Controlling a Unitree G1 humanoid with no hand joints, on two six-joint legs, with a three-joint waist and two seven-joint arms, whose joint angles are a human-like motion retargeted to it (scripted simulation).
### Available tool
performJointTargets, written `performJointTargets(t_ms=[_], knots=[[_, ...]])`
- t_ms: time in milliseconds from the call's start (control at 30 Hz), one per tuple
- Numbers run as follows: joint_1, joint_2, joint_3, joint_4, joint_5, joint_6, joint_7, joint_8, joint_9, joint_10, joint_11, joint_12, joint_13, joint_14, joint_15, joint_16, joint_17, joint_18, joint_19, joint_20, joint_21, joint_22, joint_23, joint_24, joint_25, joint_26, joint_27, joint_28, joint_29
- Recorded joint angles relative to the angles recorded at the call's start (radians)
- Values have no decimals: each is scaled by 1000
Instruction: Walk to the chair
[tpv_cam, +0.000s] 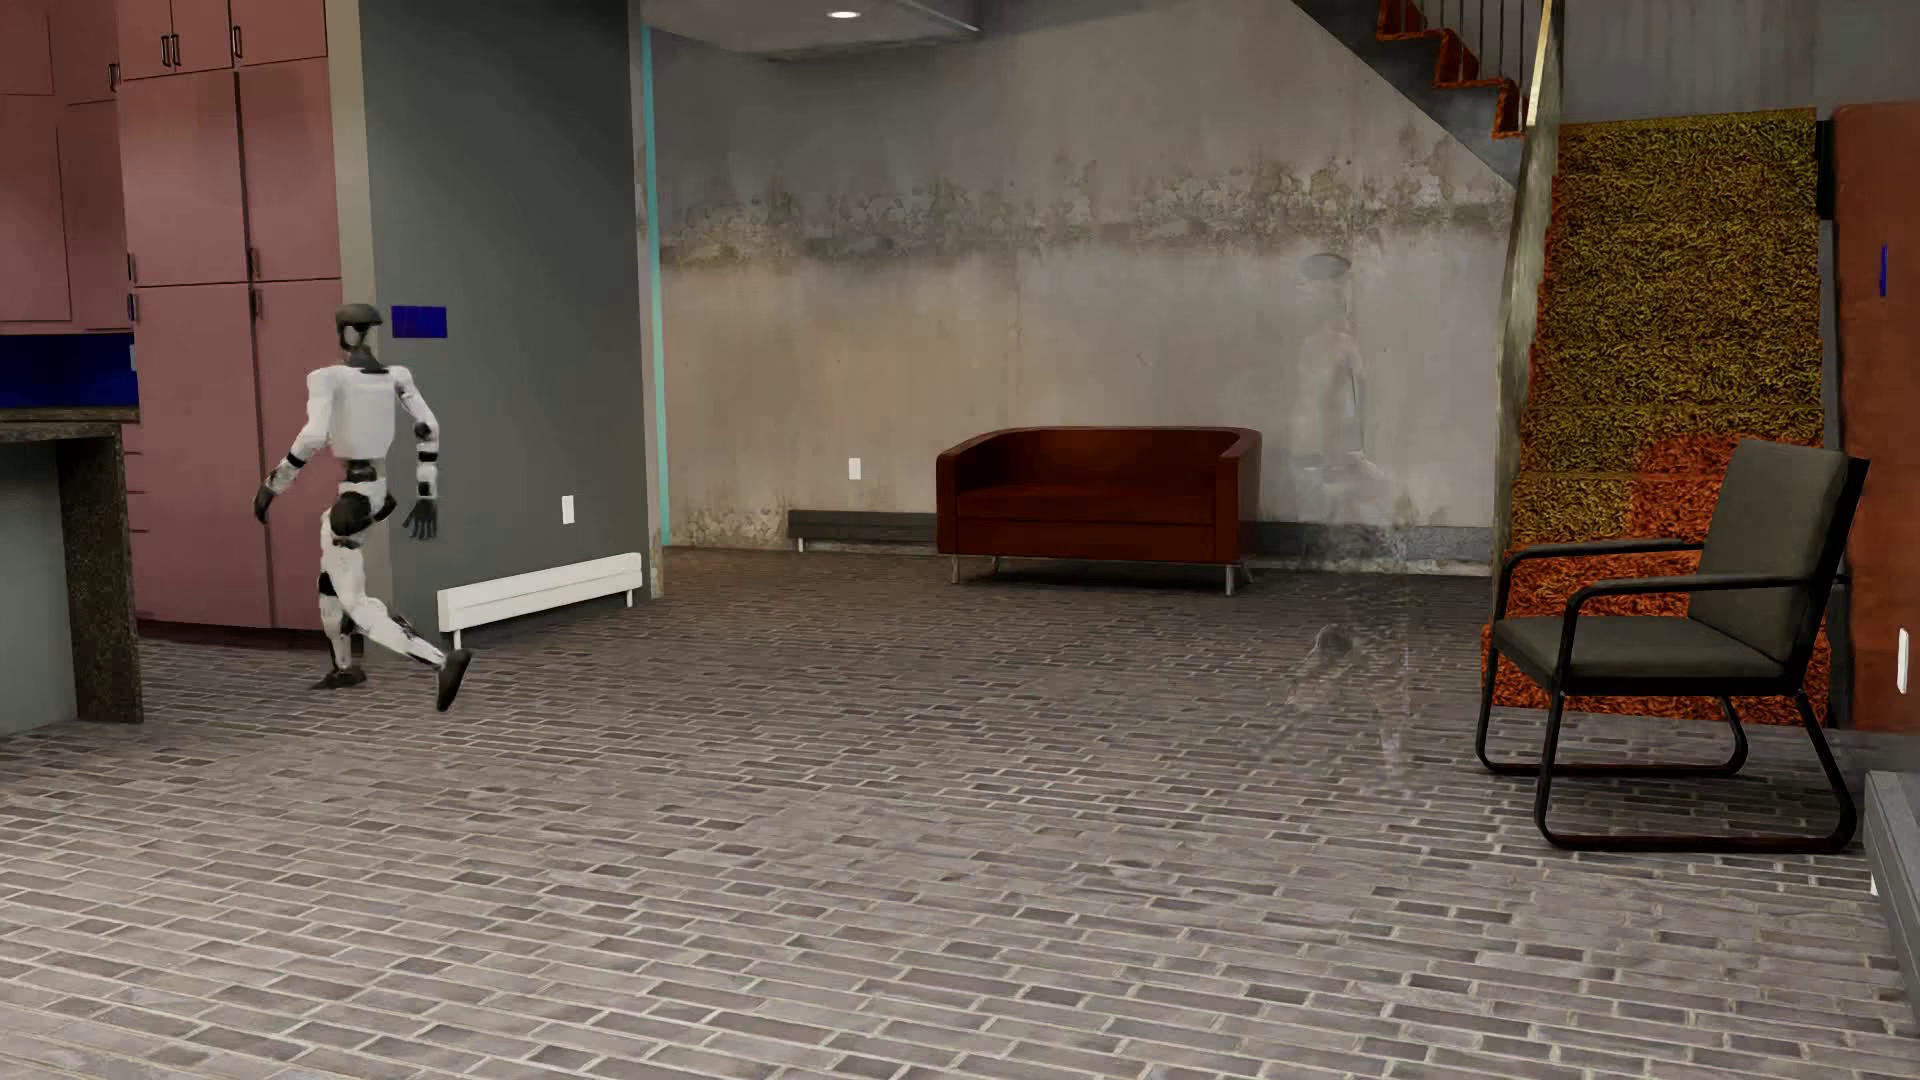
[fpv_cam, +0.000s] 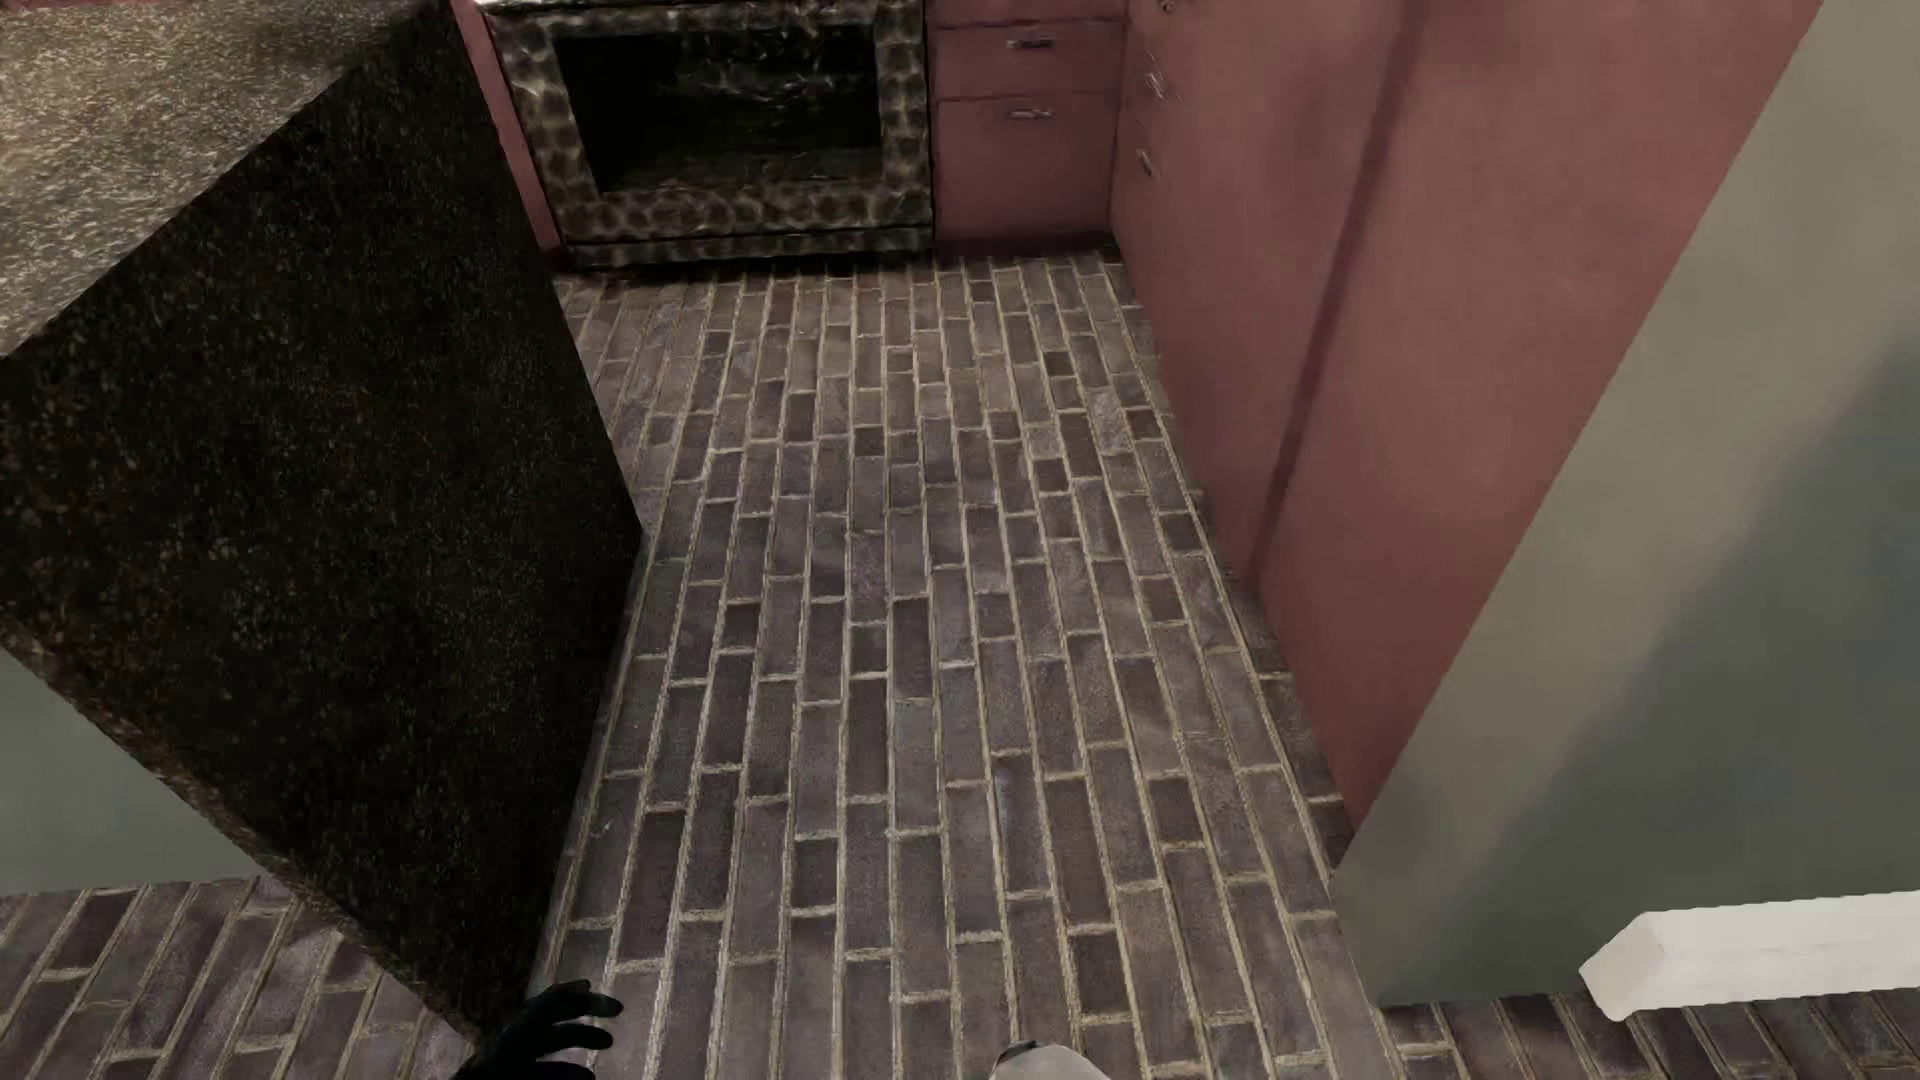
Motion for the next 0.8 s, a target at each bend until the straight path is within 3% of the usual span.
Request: performJointTargets(t_ms=[33,67,133,167,233,300,367,467,500,567,633,700,767,800], knots=[[-35,17,36,46,59,23,0,0,13,167,88,24,-1,144,97,-14,5,0,0,-20,12,73,24,0,0,0,0,0,0],[-123,44,85,48,114,29,0,0,26,355,135,37,-30,147,103,-28,8,0,0,-48,18,135,35,0,0,0,0,0,0],[-274,244,185,24,178,20,0,0,64,572,88,52,-95,-187,-6,-34,8,0,0,-170,22,270,18,0,0,0,0,0,0],[-361,325,250,-2,188,6,0,0,62,579,64,73,-124,-298,-78,-34,1,0,0,-207,8,323,-23,0,0,0,0,0,0],[-485,481,376,-30,187,-18,0,0,62,366,21,135,-162,-379,-217,-36,-20,0,0,-227,-61,393,-153,0,0,0,0,0,0],[-565,577,460,-28,168,-38,0,0,48,36,19,206,-185,-310,-321,-36,-46,0,0,-241,-149,421,-323,0,0,0,0,0,0],[-626,627,500,8,162,-22,0,0,23,-260,52,273,-207,-246,-410,-49,-54,0,0,-226,-253,417,-445,0,0,0,0,0,0],[-648,737,549,71,65,-10,0,0,6,-307,106,360,-229,-279,-509,-61,-60,0,0,-265,-314,383,-514,0,0,0,0,0,0],[-643,775,575,72,18,-10,0,0,7,-262,127,371,-215,-220,-508,-58,-57,0,0,-289,-324,377,-511,0,0,0,0,0,0],[-702,779,584,61,-74,-19,0,0,-22,-76,192,355,-166,-21,-453,-72,-21,0,0,-327,-364,414,-455,0,0,0,0,0,0],[-697,751,562,46,-103,-26,0,0,4,38,307,279,-197,-85,-313,-61,11,0,0,-318,-289,467,-245,0,0,0,0,0,0],[-625,657,556,37,-131,-31,0,0,27,41,369,221,-215,-184,-90,-47,2,0,0,-301,-164,407,-97,0,0,0,0,0,0],[-558,603,497,45,-123,-24,0,0,46,10,304,183,-188,-225,29,-12,-8,0,0,-254,-131,307,-30,0,0,0,0,0,0],[-540,563,478,43,-121,-24,0,0,45,-3,298,168,-157,-242,156,10,-19,0,0,-214,-143,253,-24,0,0,0,0,0,0]])
